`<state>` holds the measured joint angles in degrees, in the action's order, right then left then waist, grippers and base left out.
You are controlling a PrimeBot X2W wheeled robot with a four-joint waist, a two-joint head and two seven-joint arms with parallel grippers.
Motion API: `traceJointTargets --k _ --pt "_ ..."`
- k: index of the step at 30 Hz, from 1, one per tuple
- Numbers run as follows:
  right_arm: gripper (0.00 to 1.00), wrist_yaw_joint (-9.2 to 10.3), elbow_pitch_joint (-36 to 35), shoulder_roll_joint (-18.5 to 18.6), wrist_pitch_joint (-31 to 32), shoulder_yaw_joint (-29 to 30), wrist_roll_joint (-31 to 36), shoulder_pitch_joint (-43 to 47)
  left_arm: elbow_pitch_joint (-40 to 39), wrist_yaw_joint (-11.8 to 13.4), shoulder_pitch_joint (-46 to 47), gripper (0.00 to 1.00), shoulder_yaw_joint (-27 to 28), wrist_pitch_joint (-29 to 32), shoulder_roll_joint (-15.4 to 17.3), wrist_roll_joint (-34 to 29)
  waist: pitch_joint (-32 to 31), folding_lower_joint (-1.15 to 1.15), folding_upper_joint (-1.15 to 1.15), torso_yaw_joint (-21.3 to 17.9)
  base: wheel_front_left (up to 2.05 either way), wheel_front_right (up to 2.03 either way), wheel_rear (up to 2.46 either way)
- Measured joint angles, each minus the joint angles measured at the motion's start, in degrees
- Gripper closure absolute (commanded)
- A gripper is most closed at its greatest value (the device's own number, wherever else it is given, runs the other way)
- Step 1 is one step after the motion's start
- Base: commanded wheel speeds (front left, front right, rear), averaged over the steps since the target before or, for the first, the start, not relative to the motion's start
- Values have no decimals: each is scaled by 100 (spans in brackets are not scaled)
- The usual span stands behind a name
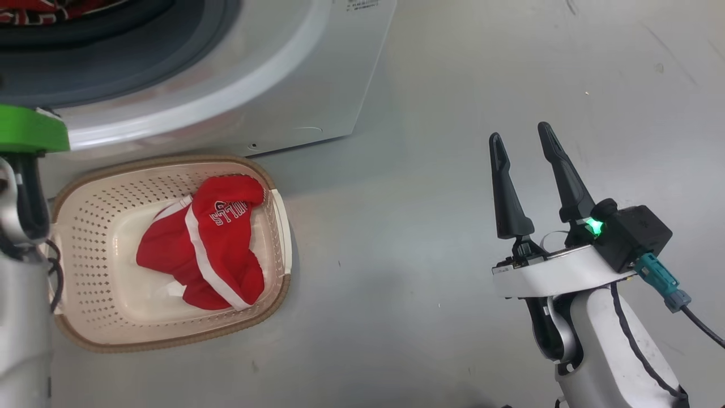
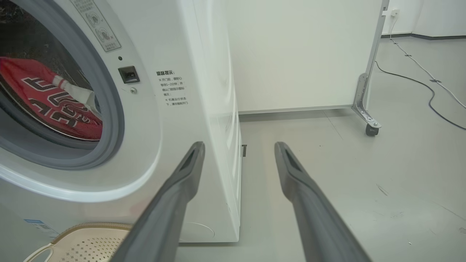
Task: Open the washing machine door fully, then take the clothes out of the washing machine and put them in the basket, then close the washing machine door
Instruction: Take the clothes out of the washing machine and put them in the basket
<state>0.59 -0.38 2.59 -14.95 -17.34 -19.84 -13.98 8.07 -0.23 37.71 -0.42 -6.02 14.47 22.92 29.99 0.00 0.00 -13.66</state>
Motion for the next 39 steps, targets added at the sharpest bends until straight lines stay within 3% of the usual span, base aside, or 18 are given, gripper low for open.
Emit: traceJointTargets --k 12,27,32,39 --pt "0 -52 207 1 0 149 143 402 -489 131 -923 100 -175 -724 -276 -142 -733 0 0 213 0 0 0" --pt "0 -102 257 0 0 297 289 906 -1303 253 -1725 100 -357 -820 -702 -305 -1476 0 0 395 0 0 0" --pt "0 -105 186 0 0 367 331 995 -1352 303 -2151 100 -463 -820 -915 -269 -1556 0 0 525 0 0 0" --pt "0 -170 127 -2 0 335 345 1012 -1194 347 -2643 100 -520 -824 -956 -267 -1545 0 0 561 0 0 0"
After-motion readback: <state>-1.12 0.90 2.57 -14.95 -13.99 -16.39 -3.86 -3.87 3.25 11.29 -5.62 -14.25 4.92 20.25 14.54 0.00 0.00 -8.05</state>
